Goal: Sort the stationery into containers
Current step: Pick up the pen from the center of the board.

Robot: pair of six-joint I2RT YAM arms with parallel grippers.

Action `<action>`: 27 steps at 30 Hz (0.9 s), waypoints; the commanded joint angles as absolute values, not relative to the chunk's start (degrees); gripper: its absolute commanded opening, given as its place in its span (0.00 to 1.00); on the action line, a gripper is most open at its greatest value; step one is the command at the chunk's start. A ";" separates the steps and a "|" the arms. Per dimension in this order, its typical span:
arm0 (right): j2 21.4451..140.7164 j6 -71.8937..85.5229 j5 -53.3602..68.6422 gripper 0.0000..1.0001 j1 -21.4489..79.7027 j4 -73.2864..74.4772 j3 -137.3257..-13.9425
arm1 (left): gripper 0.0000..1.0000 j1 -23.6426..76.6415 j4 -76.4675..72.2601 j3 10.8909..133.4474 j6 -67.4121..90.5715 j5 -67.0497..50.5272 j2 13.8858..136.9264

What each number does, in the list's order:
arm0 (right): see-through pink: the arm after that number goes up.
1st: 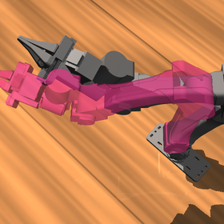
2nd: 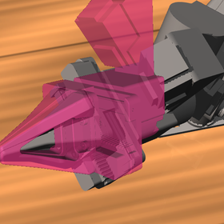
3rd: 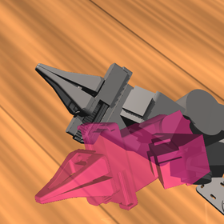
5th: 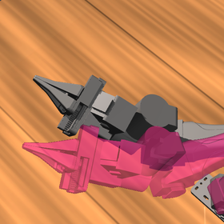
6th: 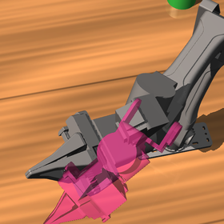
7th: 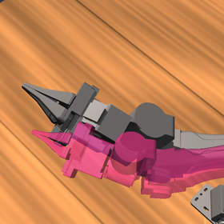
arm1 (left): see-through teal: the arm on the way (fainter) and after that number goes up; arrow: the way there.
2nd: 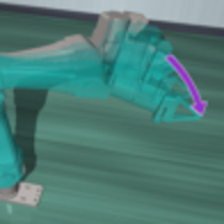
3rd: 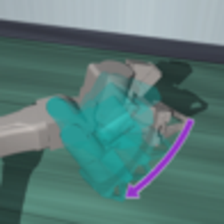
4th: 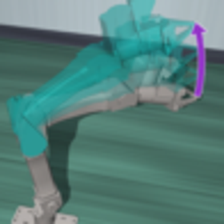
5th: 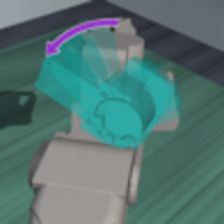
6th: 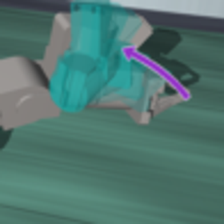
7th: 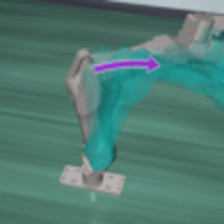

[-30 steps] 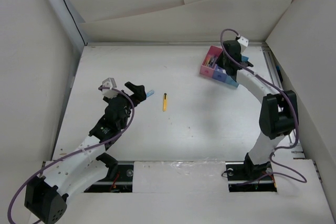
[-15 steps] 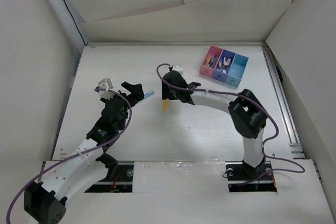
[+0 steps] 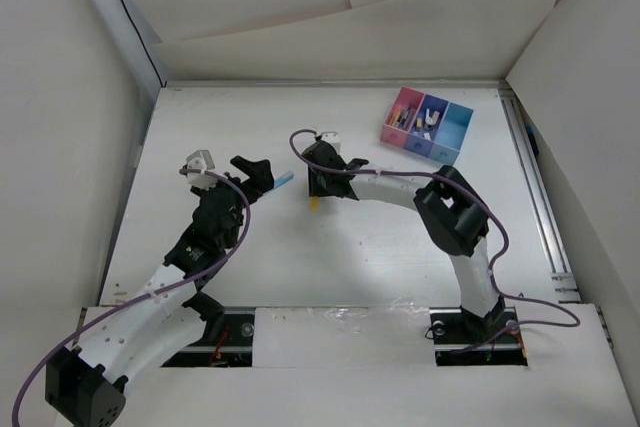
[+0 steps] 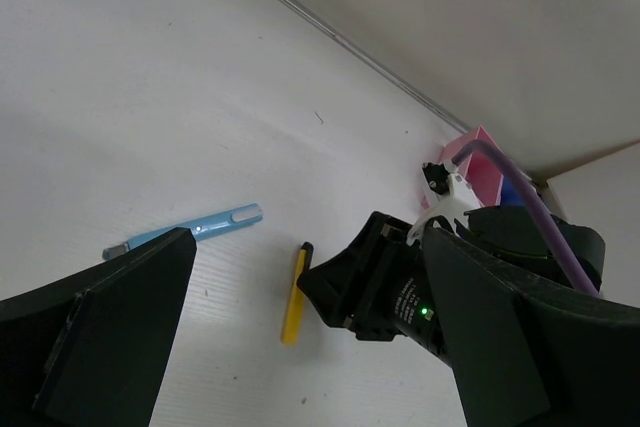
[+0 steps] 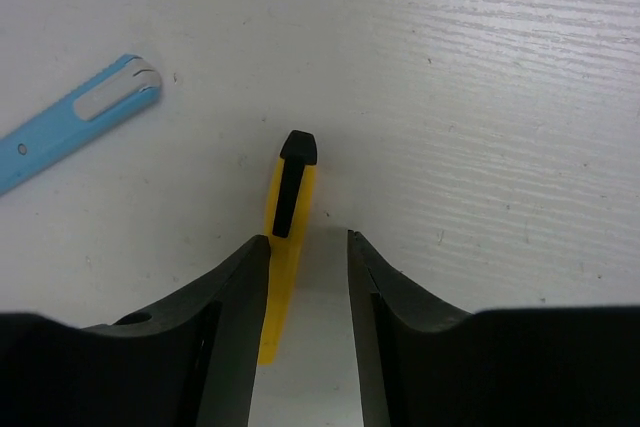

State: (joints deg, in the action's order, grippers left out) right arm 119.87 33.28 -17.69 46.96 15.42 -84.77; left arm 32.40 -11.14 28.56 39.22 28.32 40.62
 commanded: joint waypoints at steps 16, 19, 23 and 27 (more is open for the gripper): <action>120.06 34.45 -18.63 0.31 47.90 14.68 -86.31 | 0.96 32.17 -12.48 30.23 38.41 28.65 39.29; 120.06 34.45 -18.63 0.36 47.90 14.68 -86.83 | 0.96 32.17 -12.48 30.23 38.41 28.65 39.29; 121.29 35.06 -19.16 0.46 47.90 15.21 -86.84 | 0.96 32.17 -12.48 30.23 38.41 28.65 39.29; 121.29 35.07 -19.16 0.44 47.90 14.07 -85.61 | 0.96 32.17 -12.48 30.23 38.41 28.65 38.76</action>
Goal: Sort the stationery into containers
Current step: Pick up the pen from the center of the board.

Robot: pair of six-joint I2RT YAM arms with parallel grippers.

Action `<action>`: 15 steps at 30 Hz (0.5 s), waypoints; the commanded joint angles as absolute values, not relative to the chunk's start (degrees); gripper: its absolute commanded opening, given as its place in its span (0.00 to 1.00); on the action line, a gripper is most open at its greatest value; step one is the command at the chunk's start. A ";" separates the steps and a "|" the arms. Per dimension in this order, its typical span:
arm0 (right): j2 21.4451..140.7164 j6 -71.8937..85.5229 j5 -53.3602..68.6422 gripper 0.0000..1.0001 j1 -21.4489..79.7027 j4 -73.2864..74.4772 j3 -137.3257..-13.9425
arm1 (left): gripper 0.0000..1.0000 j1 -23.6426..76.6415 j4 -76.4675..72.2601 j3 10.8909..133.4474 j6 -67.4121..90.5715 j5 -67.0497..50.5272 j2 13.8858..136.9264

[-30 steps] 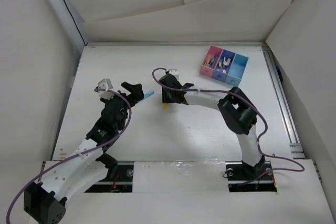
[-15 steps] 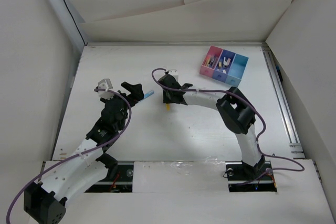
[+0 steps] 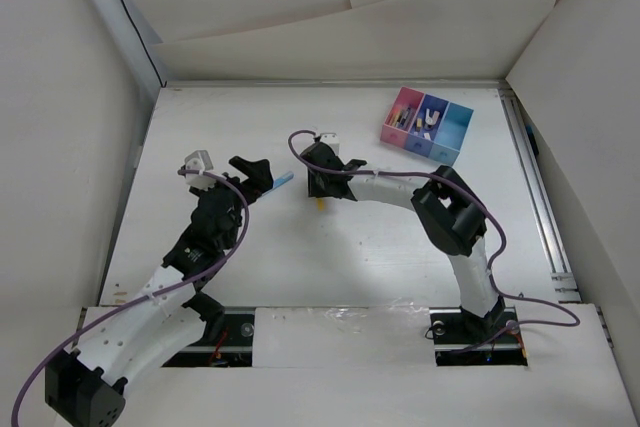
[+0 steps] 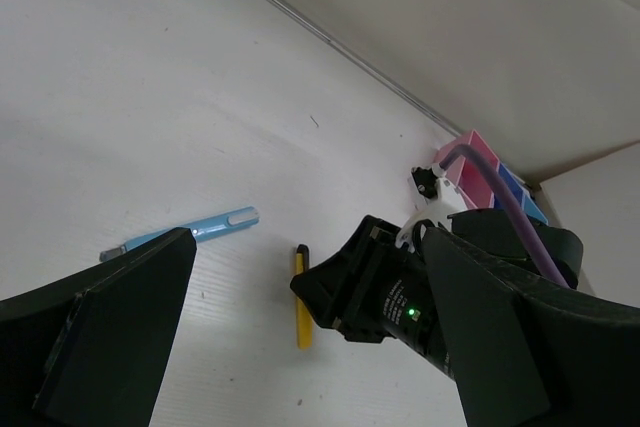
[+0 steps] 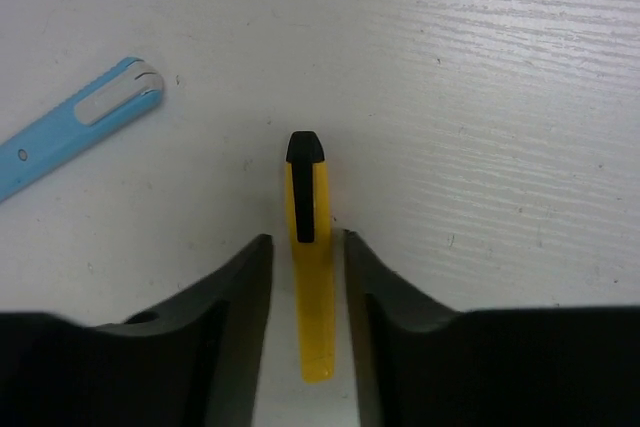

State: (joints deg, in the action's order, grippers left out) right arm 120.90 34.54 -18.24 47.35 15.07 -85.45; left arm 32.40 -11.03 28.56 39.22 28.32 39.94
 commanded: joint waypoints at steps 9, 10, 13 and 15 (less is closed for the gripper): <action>118.83 35.07 -19.69 0.08 47.90 12.57 -83.06 | 0.96 32.17 -12.48 30.23 38.41 28.13 39.90; 117.44 35.07 -19.69 0.08 47.90 12.57 -82.45 | 0.96 32.17 -13.00 30.23 38.41 28.13 39.90; 114.88 35.07 -19.69 0.05 47.37 11.43 -81.13 | 0.96 32.17 -13.01 30.23 38.41 27.60 39.90; 112.25 35.07 -19.69 0.04 46.59 11.43 -80.43 | 0.96 32.17 -13.01 30.23 38.41 27.60 39.90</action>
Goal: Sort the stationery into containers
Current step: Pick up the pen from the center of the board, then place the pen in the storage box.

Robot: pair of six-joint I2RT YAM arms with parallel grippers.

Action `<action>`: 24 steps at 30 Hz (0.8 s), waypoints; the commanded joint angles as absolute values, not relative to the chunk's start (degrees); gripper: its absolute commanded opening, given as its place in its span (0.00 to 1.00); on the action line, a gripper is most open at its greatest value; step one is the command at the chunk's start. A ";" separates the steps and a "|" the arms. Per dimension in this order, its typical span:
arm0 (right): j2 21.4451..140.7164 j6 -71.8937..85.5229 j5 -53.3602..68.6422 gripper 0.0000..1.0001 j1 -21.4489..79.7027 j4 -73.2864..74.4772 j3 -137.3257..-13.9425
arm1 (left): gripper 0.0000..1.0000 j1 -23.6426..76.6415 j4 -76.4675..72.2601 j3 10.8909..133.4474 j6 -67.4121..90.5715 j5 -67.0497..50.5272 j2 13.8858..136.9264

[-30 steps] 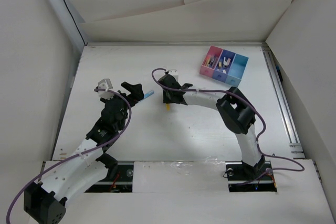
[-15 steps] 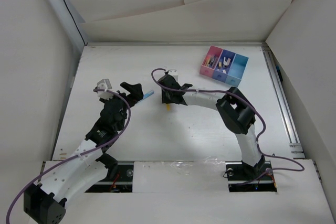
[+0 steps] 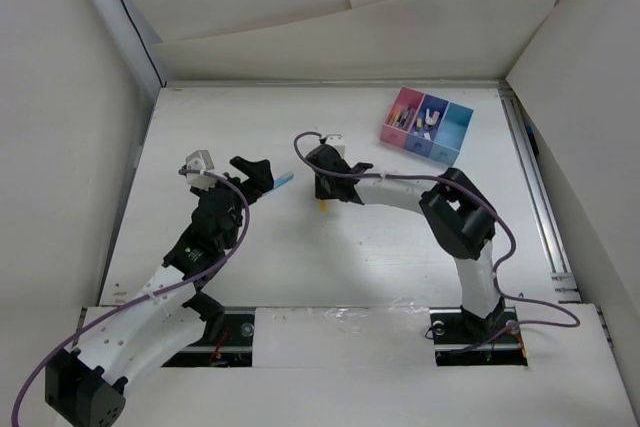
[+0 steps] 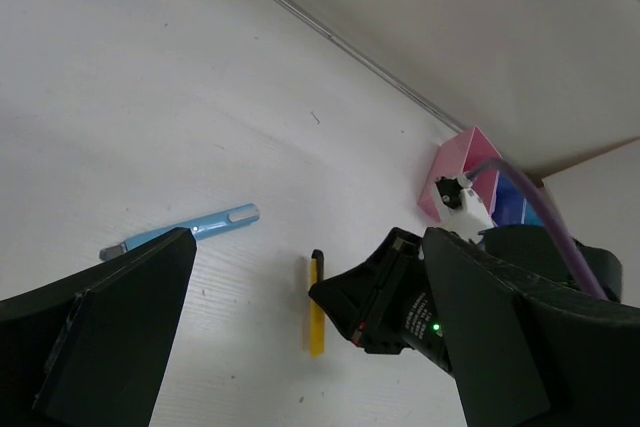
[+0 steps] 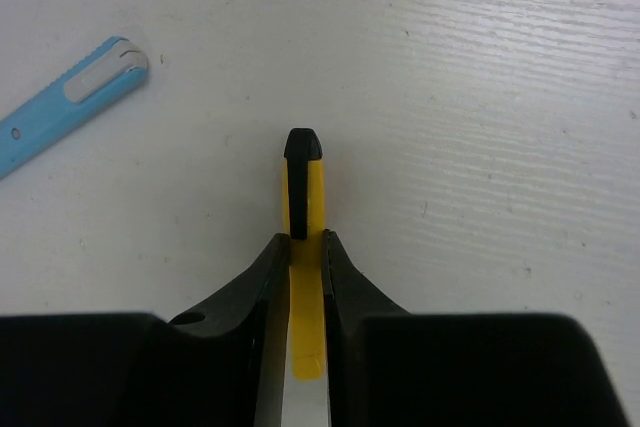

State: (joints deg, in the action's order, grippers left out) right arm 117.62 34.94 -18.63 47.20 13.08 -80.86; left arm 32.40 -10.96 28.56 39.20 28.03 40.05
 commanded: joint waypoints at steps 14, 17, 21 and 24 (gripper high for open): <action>95.37 34.54 -19.42 0.04 28.58 10.28 -72.69 | 0.96 32.17 -13.62 30.23 38.41 25.75 41.48; 93.96 34.54 -19.42 0.04 22.16 10.28 -71.98 | 0.96 32.17 -14.15 30.23 38.41 25.22 41.48; 93.43 35.16 -20.13 0.04 14.17 10.28 -72.15 | 0.96 32.17 -14.68 30.23 38.41 24.62 42.01; 95.44 35.77 -19.60 0.04 8.98 10.28 -74.00 | 0.96 32.17 -14.68 30.23 38.41 24.61 42.54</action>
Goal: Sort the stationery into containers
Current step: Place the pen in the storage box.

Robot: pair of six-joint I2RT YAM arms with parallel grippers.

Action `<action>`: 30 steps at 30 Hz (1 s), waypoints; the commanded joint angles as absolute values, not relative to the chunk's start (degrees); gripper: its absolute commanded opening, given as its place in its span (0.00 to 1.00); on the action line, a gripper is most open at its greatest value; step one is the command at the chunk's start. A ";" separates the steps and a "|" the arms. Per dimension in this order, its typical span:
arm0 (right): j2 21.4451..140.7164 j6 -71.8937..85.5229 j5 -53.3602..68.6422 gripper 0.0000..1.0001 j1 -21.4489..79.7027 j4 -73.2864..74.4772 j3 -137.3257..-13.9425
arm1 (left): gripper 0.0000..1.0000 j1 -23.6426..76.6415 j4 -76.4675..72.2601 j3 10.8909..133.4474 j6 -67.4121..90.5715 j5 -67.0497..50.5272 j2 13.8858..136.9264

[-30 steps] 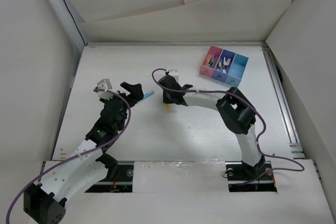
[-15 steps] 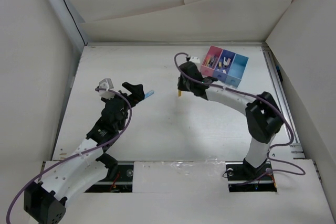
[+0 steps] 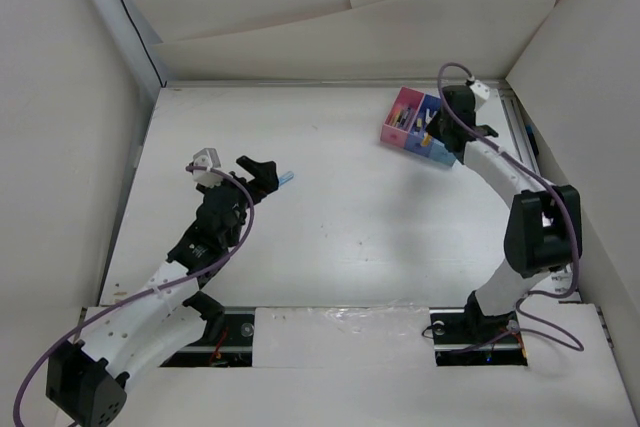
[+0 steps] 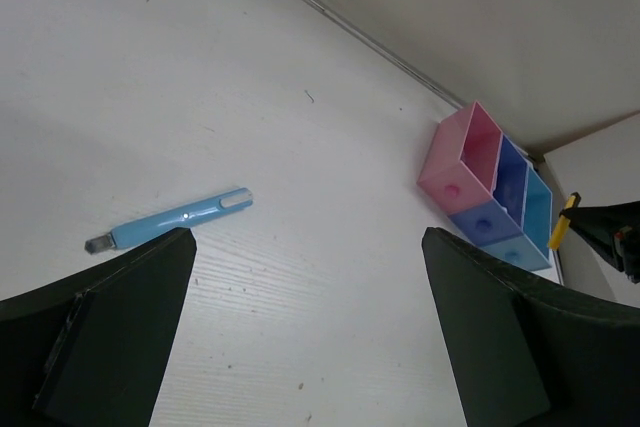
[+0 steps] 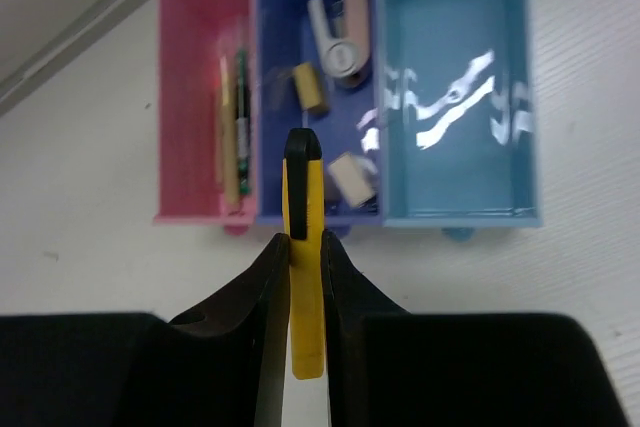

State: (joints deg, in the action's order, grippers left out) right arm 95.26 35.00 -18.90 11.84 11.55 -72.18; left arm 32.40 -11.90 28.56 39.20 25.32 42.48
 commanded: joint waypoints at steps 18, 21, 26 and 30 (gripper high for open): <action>107.48 35.77 -18.54 0.14 -1.23 12.13 -85.17 | 0.96 32.17 -15.21 30.23 37.88 24.08 44.12; 107.49 35.77 -18.54 0.34 -1.76 12.13 -85.17 | 0.96 32.17 -15.21 30.23 37.88 24.08 44.12; 106.88 35.77 -18.02 0.46 -1.76 12.13 -85.17 | 0.96 32.17 -15.21 30.23 37.88 24.08 44.12; 103.46 35.77 -17.40 0.47 -1.23 10.81 -82.89 | 0.96 32.17 -15.21 30.23 37.88 24.08 44.12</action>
State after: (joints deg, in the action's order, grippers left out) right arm 107.22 35.79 -17.96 -1.21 12.80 -82.65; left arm 32.40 -12.71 28.56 38.76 24.36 44.40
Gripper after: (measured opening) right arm 0.471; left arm 0.963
